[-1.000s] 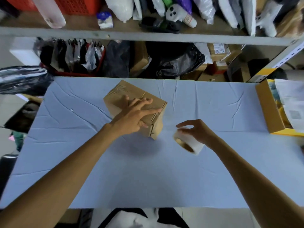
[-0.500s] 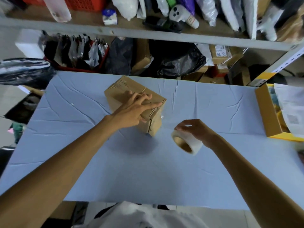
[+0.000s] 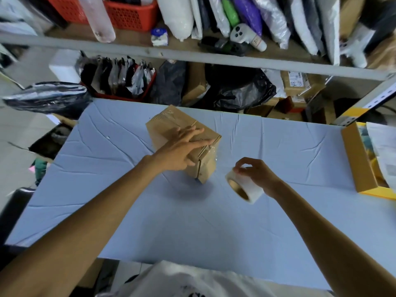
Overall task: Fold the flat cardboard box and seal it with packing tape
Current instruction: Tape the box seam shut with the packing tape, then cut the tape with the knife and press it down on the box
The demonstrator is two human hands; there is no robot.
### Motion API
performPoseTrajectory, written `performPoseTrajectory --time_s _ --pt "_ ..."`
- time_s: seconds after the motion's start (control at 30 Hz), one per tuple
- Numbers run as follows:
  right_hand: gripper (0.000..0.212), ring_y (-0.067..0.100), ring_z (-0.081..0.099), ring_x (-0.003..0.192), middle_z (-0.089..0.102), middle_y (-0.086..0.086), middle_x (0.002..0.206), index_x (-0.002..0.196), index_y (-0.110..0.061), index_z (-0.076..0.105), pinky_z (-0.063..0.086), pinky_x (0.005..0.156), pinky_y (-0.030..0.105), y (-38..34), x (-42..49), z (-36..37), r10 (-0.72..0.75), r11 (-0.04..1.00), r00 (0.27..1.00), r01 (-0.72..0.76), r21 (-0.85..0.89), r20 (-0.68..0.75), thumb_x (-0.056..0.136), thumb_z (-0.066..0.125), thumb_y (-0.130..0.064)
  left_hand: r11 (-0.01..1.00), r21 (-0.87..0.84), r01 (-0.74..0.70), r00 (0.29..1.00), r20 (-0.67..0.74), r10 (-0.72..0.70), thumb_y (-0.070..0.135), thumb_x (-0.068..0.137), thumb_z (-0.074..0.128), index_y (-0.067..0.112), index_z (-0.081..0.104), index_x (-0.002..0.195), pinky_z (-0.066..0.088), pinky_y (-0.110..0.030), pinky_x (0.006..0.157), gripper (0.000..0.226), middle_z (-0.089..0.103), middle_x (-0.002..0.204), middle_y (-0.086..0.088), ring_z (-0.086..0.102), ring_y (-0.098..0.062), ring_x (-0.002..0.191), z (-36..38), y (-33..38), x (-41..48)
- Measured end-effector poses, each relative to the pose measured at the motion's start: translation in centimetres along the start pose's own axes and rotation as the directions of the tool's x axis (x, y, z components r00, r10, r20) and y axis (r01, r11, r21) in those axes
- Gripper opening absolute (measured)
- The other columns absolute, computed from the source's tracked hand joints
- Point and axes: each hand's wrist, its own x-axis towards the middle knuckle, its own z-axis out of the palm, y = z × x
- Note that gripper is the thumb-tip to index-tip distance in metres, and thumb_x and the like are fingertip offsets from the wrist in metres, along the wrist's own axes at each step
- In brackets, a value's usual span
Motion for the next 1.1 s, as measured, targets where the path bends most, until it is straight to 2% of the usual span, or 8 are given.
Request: performPoseTrajectory --time_s 0.03,0.1,0.13,0.33,0.47,0.63,0.9,1.1 --pt "0.01 0.015 0.055 0.068 0.065 0.008 0.084 0.09 -0.008 0.068 0.035 0.061 0.025 0.0 0.1 0.1 -0.003 1.0 1.0 0.003 -0.004 -0.003 0.085 0.069 -0.017 0.97 -0.242 0.033 0.999 -0.024 -0.04 0.024 0.081 0.072 0.04 0.019 0.148 0.005 -0.038 0.117 0.088 0.007 0.16 0.006 -0.006 -0.015 0.147 -0.2 0.2 -0.4" --pt "0.01 0.017 0.055 0.069 0.065 0.008 0.084 0.089 -0.009 0.068 0.035 0.062 0.026 -0.1 0.2 0.2 -0.007 1.0 1.0 0.007 -0.023 0.001 0.085 0.07 -0.018 0.675 -0.738 -0.005 0.95 -0.213 -0.226 0.026 0.081 0.067 0.036 0.033 0.144 0.017 -0.021 0.112 0.073 0.026 0.155 0.006 0.016 -0.008 0.144 -1.0 0.7 -1.2" --pt "0.009 0.016 0.054 0.069 0.065 0.007 0.084 0.088 -0.01 0.068 0.035 0.062 0.026 -0.2 0.2 0.3 -0.007 1.0 1.0 0.007 -0.027 0.005 0.085 0.07 -0.019 0.547 -0.834 -0.072 0.871 -0.32 -0.373 0.022 0.081 0.063 0.031 0.043 0.139 0.026 -0.012 0.106 0.061 0.039 0.148 0.004 0.032 -0.006 0.137 -1.5 0.6 -1.5" --pt "0.009 0.013 0.052 0.065 0.062 0.002 0.076 0.084 -0.012 0.067 0.034 0.059 0.023 -0.7 0.8 1.0 -0.003 0.999 1.0 0.003 -0.052 0.009 0.084 0.072 -0.02 0.55 -0.833 0.057 0.473 -0.462 -0.75 0.006 0.085 0.055 0.015 0.067 0.106 0.049 -0.023 0.087 0.026 0.068 0.109 -0.001 0.061 -0.01 0.096 0.4 -3.1 -3.5" --pt "0.009 0.013 0.053 0.067 0.062 0.002 0.077 0.082 -0.013 0.067 0.033 0.059 0.025 -0.6 0.9 0.9 0.007 0.999 1.0 -0.007 -0.045 -0.004 0.082 0.073 -0.019 0.398 -0.847 0.353 0.235 -0.331 -0.914 0.008 0.085 0.056 0.011 0.062 0.108 0.05 -0.035 0.088 0.025 0.066 0.11 -0.008 0.062 -0.026 0.1 5.0 -6.7 -4.3" --pt "0.01 0.016 0.051 0.07 0.061 0.005 0.079 0.08 -0.013 0.067 0.032 0.059 0.026 -0.7 0.9 0.6 0.023 0.998 1.0 -0.023 -0.065 -0.012 0.081 0.075 -0.02 0.333 -0.73 0.597 0.289 -0.192 -0.938 0.02 0.083 0.07 0.003 0.06 0.109 0.048 -0.041 0.085 0.032 0.063 0.111 -0.02 0.061 -0.038 0.101 11.0 -9.3 -4.7" --pt "0.012 0.014 0.052 0.071 0.061 0.002 0.08 0.084 -0.006 0.066 0.033 0.062 0.024 -0.9 1.0 0.3 -0.002 0.999 1.0 0.002 -0.045 -0.007 0.081 0.074 -0.014 0.314 -0.662 0.681 0.288 -0.153 -0.945 0.01 0.085 0.065 0.002 0.056 0.103 0.044 -0.042 0.08 0.021 0.056 0.113 -0.024 0.056 -0.041 0.1 12.6 -9.9 -4.5" --pt "0.011 0.016 0.05 0.073 0.06 0.001 0.077 0.082 -0.008 0.066 0.029 0.059 0.027 -0.9 1.0 0.5 0.009 0.999 1.0 -0.009 -0.053 -0.01 0.081 0.074 -0.016 0.526 -0.475 0.706 0.553 -0.096 -0.828 0.007 0.086 0.057 0.006 0.063 0.095 0.049 -0.039 0.074 0.011 0.066 0.099 -0.022 0.061 -0.041 0.095 11.8 -8.4 -6.1"
